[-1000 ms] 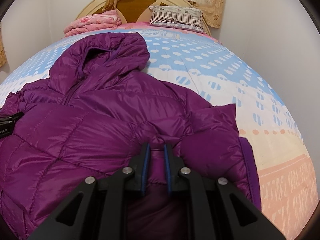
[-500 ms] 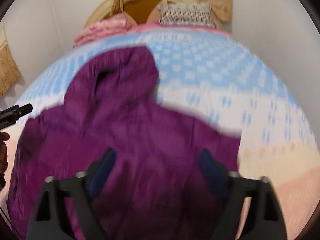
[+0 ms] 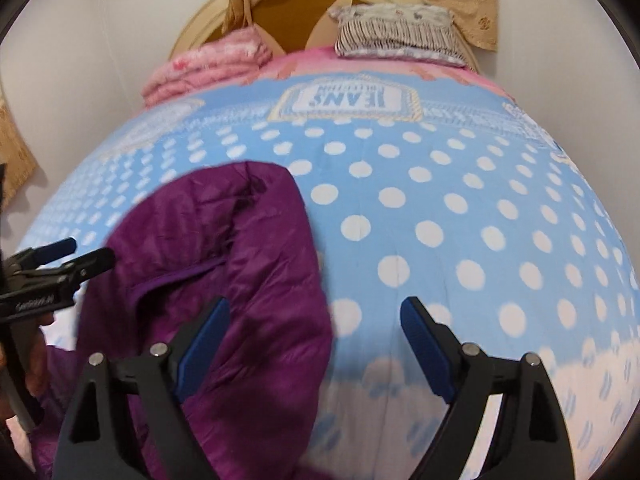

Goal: Fold large clothes
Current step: 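Grasp the jacket hem with the left gripper while the right gripper grasps it too, lifting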

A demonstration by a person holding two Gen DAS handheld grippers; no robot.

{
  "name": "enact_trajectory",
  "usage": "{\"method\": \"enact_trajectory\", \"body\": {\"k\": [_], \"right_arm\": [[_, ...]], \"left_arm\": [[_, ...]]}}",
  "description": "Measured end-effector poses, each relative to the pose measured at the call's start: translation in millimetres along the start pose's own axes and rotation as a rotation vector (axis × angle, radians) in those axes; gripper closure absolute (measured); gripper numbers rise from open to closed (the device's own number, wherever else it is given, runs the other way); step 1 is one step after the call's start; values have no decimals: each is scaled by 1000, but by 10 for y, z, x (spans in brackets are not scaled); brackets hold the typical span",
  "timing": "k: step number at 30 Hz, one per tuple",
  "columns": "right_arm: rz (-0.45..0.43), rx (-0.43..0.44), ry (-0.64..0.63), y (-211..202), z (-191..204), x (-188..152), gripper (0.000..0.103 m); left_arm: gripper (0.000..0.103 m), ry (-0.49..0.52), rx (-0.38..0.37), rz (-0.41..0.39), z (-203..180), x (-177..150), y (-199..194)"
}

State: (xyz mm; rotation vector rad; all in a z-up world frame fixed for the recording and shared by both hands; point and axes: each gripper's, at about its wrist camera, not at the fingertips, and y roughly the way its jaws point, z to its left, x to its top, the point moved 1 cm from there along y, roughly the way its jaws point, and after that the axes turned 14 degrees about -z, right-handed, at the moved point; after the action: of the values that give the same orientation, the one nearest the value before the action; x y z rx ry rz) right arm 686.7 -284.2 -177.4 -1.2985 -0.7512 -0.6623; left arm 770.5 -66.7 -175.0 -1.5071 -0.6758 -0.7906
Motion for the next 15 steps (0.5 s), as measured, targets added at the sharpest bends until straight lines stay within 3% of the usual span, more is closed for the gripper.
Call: {"method": "enact_trajectory", "body": {"k": [1,2,3,4,5,6,8,15], "right_arm": [[15,5,13,77,-32,-5,14],[41,15,24,164,-63,-17,16],[62,32,35,235,-83,-28,33],[101,71,48,322,-89,-46,47],[131,92,58,384,-88,-50,77],[148,97,61,419,-85,-60,91],[121,96,13,357,0,-61,96],[-60,80,-57,-356,137,6,98]], "left_arm": [[4,4,-13,-1,-1,-19,38],[22,8,-23,-16,3,-41,56],[39,12,-44,-18,-2,-60,81],[74,9,-81,7,-9,-81,126],[93,2,-103,24,-12,-99,158],[94,3,-114,24,-17,-105,150],[99,43,-114,-31,-39,-84,29],[100,105,-133,-191,-18,91,-634]]}}
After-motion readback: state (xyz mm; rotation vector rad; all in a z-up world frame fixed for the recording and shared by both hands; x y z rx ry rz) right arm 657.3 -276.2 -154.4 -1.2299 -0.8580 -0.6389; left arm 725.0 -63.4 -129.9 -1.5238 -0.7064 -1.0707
